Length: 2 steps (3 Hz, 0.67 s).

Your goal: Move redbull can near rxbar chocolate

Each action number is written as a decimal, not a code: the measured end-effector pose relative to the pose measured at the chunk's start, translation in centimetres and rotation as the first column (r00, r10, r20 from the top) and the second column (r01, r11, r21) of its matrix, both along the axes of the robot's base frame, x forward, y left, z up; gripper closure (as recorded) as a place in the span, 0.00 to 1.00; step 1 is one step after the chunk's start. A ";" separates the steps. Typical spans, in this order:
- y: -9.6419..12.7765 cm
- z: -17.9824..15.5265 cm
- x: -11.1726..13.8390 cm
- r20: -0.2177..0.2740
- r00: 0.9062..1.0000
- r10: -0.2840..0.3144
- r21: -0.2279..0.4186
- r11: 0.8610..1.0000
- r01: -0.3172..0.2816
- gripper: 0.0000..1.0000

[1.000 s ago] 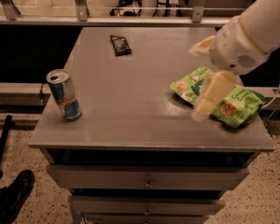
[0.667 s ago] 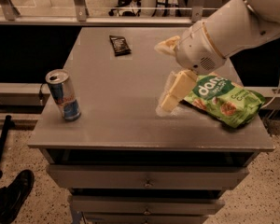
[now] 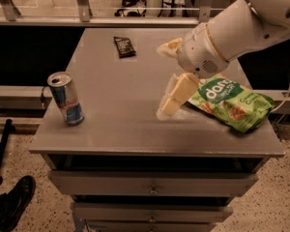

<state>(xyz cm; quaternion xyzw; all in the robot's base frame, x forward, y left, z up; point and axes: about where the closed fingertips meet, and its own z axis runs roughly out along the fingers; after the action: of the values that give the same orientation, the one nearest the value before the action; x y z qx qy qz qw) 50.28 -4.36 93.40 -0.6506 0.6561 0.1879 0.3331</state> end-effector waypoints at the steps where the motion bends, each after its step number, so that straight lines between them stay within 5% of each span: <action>1: 2.9 -1.3 1.4 -0.002 1.000 0.013 0.068 0.998 -0.013 0.00; 2: 7.6 -3.1 3.2 0.007 0.999 0.037 0.188 0.982 -0.038 0.00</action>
Offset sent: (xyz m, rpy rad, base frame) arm 0.0493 0.1017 -0.0459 0.2712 -0.0063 0.0399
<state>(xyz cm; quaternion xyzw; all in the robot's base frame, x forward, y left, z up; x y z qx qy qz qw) 53.53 3.19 90.34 -0.6289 0.6224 0.2540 0.3905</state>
